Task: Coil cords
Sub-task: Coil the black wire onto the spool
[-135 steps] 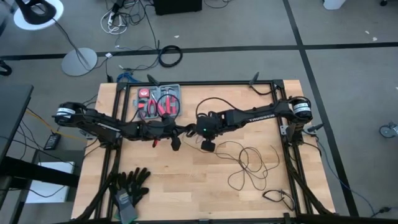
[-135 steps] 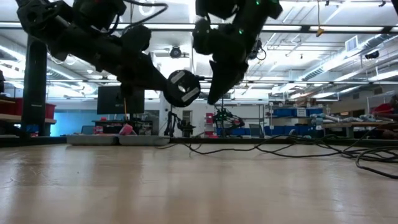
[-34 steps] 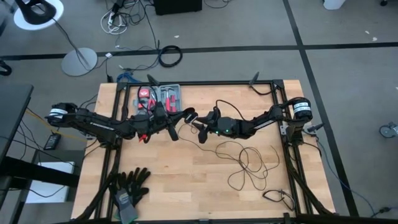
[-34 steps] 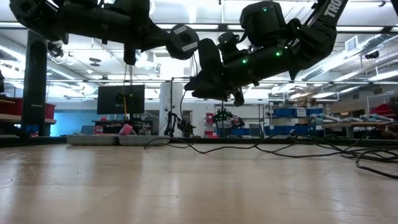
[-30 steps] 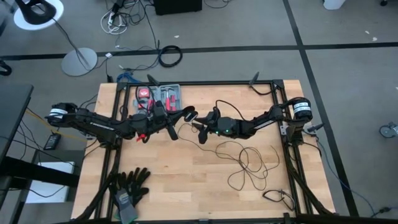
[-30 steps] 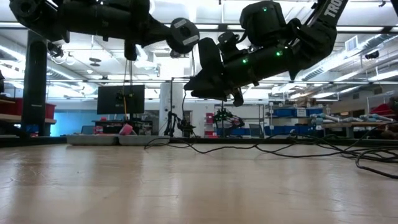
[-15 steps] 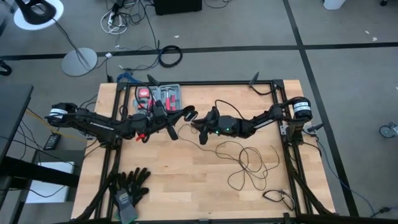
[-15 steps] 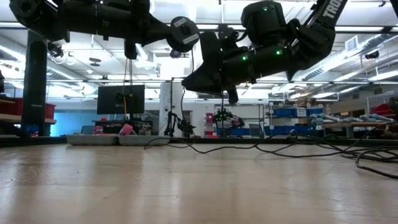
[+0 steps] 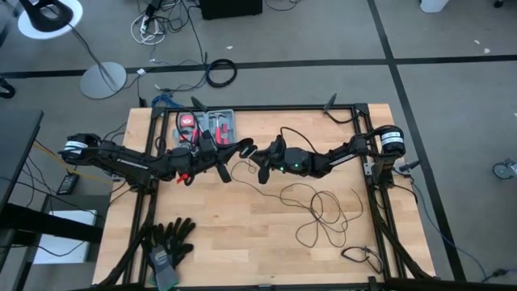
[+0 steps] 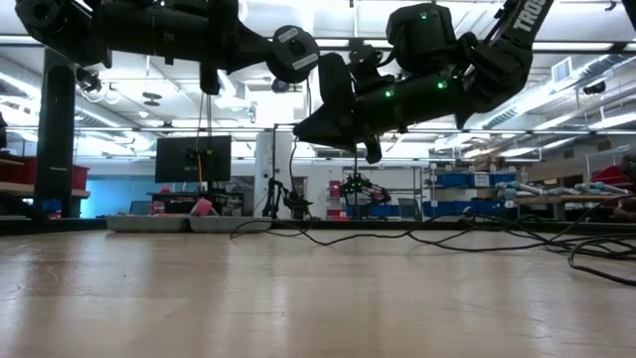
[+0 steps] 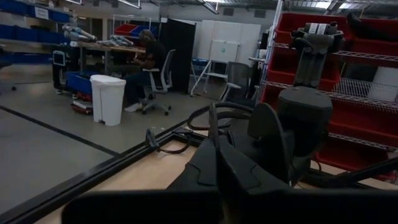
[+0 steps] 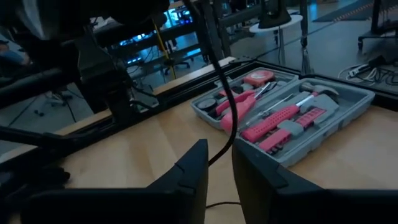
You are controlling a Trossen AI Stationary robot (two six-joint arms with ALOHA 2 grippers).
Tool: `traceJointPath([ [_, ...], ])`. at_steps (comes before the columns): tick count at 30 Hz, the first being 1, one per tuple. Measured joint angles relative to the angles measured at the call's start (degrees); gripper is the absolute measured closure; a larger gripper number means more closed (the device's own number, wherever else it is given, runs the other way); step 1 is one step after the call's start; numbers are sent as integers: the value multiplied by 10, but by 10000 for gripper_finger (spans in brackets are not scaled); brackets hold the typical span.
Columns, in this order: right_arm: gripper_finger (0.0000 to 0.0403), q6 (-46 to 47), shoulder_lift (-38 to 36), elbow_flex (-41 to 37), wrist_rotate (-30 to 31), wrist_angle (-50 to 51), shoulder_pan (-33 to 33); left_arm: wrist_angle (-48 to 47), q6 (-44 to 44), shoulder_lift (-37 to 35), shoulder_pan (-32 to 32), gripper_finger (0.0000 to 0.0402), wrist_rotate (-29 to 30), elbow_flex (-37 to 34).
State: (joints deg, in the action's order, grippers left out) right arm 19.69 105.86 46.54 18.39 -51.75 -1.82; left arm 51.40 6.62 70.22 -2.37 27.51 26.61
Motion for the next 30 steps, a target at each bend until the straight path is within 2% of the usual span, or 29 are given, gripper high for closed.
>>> traceJointPath([
  [6, 394, -3, 0, 0, -16, 0, 2, 0, -3, 0, 0, 402, 0, 0],
  [20, 401, 22, 0, 0, -32, 17, 39, -8, -16, 27, 1, 402, 32, 0],
  [25, 402, 19, 0, 49, -32, 108, 48, -26, 19, 46, 6, 402, 58, 0],
  [30, 402, -15, 0, 137, -33, 277, 47, -47, 55, 64, 12, 402, 58, 0],
])
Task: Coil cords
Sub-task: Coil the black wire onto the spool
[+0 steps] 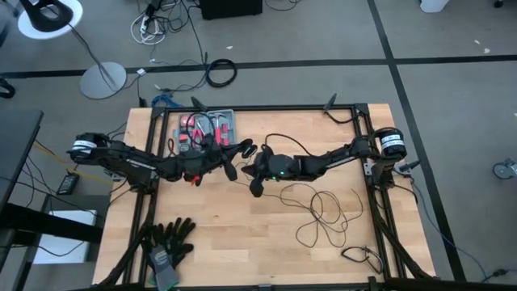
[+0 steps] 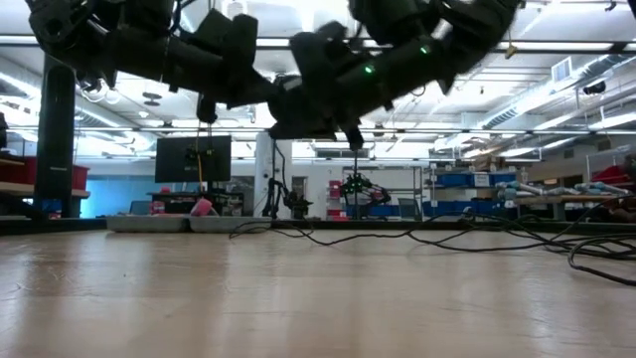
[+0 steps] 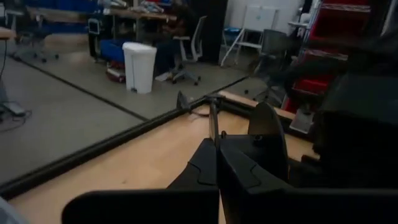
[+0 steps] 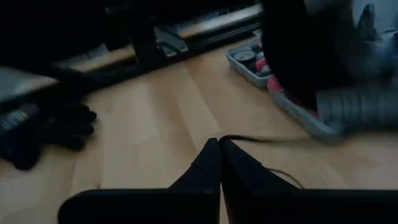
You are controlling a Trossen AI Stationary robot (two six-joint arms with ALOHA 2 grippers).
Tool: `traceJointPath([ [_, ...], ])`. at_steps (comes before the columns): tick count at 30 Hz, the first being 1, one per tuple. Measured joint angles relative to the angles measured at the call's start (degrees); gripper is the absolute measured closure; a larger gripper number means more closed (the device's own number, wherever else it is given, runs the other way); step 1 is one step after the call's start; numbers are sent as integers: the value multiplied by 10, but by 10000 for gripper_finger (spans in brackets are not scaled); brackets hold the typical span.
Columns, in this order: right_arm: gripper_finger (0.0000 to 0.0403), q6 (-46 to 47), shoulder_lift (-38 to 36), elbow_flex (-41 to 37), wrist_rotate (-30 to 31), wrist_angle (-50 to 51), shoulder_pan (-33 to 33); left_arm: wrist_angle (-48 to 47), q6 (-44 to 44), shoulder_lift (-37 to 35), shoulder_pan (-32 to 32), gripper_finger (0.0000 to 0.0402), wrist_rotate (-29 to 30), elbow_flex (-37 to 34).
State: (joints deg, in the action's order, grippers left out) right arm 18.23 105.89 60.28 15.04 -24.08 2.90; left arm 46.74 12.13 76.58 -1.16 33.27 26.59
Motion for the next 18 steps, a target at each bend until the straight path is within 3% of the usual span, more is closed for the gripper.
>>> traceJointPath([
  [6, 403, -30, 0, 75, -41, 106, 0, -70, 36, 0, 5, 402, -2, 0],
  [18, 403, -34, -1, 163, -165, 245, -36, -148, 63, 0, 5, 402, -59, 0],
])
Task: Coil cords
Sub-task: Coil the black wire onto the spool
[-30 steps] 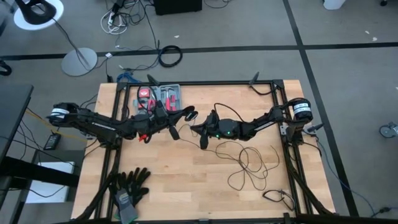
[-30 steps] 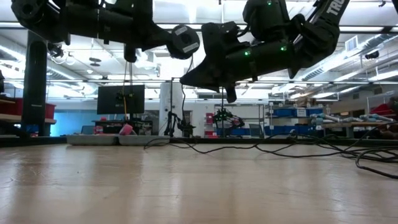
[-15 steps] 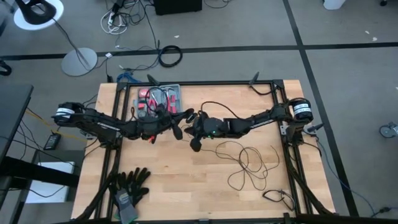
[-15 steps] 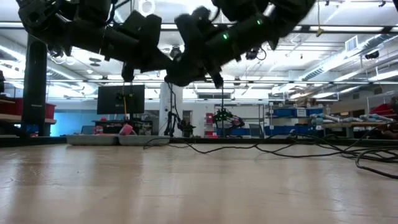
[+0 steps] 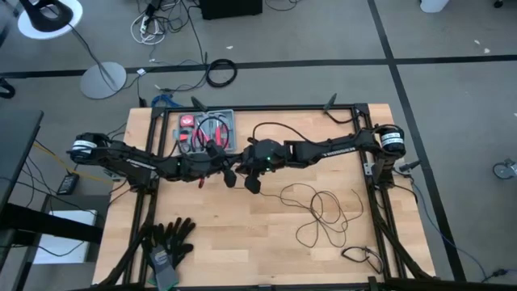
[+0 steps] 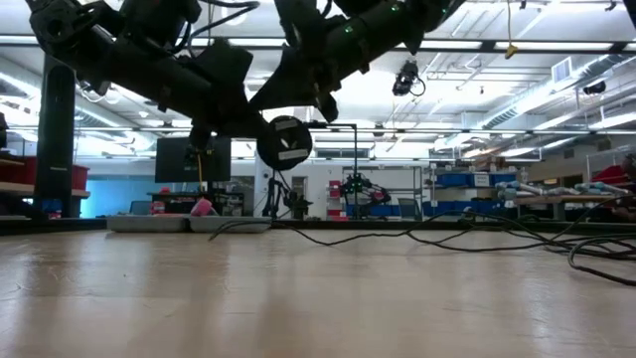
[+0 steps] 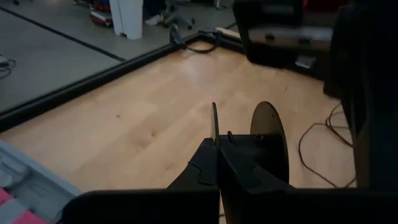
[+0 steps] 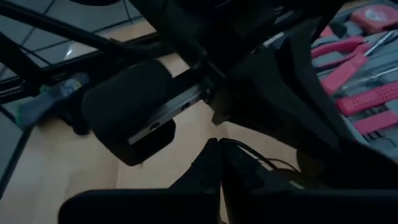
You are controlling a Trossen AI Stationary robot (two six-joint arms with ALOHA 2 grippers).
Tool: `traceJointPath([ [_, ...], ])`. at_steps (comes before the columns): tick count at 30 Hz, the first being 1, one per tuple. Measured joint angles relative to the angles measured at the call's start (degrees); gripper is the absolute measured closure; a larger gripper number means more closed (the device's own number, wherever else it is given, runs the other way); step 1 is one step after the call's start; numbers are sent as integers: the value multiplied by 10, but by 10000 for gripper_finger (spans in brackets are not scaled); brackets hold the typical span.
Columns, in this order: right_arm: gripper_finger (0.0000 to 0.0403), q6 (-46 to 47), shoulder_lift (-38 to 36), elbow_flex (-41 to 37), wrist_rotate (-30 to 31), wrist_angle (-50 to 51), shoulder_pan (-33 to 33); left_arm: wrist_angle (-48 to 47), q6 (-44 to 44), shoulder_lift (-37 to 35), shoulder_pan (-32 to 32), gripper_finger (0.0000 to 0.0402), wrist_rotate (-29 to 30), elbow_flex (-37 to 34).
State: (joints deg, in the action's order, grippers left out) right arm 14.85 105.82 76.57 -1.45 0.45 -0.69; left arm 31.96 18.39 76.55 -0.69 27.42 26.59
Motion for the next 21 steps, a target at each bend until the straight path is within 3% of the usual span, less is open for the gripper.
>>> traceJointPath([
  [6, 403, -25, -1, 44, -8, 99, -15, -14, -10, 0, 0, 402, -20, 0],
  [12, 403, -45, -15, 51, -4, 129, -23, -29, -15, -1, 9, 402, -42, 0],
  [21, 402, -46, -57, 51, 37, 254, -25, -28, -15, -1, 25, 402, -88, 1],
])
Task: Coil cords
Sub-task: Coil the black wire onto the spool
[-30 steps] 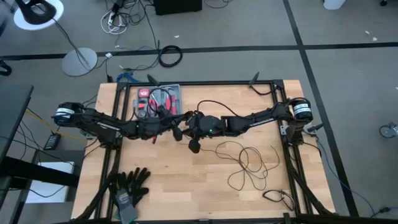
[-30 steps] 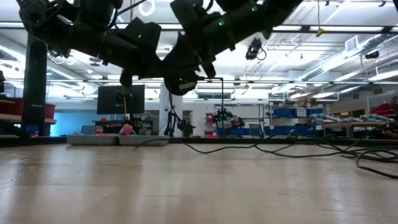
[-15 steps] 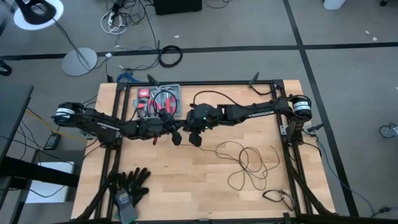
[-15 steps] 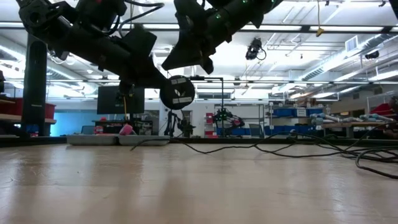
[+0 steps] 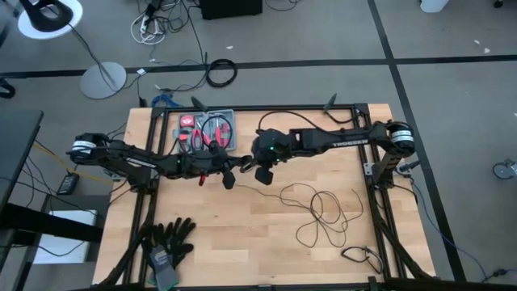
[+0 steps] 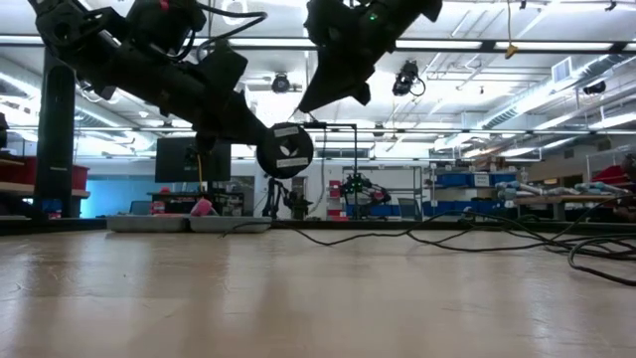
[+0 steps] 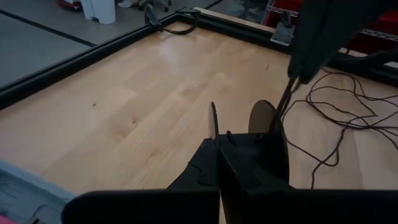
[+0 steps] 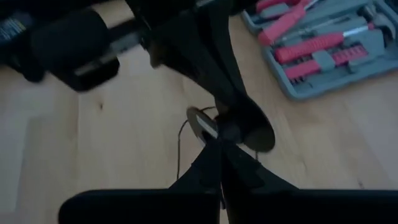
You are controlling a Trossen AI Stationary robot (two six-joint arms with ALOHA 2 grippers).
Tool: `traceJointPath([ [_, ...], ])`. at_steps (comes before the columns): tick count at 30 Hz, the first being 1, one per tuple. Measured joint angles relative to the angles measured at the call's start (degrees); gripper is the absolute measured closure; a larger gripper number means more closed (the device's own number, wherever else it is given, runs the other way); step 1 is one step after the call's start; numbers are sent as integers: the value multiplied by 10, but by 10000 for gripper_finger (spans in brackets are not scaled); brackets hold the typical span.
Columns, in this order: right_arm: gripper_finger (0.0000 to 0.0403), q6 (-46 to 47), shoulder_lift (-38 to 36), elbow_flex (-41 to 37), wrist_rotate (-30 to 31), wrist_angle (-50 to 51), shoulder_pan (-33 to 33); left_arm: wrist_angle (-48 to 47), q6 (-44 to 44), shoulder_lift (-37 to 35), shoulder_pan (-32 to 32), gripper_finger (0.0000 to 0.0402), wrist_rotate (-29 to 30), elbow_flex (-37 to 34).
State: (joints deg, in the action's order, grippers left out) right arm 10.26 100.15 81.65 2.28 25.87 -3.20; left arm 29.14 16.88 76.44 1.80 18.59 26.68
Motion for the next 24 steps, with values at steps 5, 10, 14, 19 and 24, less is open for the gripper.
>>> traceJointPath([
  [5, 398, 2, 2, -6, 33, 31, 0, 15, 1, 1, 1, 402, -17, -1],
  [10, 396, 22, 9, -50, 41, 9, 4, 37, 2, 1, 1, 402, -20, -2],
  [14, 391, 54, 9, -103, 42, -51, 12, 37, 2, 1, 1, 402, -28, -2],
  [19, 387, 61, 10, -187, 58, -200, 23, 45, 14, 0, 1, 402, -16, -2],
  [24, 388, 96, 10, -252, 76, -286, 24, 44, 14, 0, 1, 402, -15, -2],
])
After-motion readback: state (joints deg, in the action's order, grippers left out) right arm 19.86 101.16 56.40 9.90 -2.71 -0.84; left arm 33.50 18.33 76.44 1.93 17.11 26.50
